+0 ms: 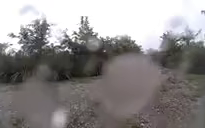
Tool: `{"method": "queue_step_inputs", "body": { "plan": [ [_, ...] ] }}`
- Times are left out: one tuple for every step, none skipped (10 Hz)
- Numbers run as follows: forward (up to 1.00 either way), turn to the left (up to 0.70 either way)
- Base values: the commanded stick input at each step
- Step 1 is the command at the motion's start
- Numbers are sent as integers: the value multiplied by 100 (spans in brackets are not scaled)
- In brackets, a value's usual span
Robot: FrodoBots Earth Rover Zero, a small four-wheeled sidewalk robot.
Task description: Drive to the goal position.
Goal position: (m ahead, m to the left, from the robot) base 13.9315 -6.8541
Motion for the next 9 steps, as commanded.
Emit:
{"method": "queue_step_inputs", "body": {
  "plan": [
    [85,-30],
    [85,-33],
    [85,-33],
    [85,-13],
    [85,0],
    [85,-19],
    [85,-33],
    [85,-33],
    [85,-33]
  ]
}}
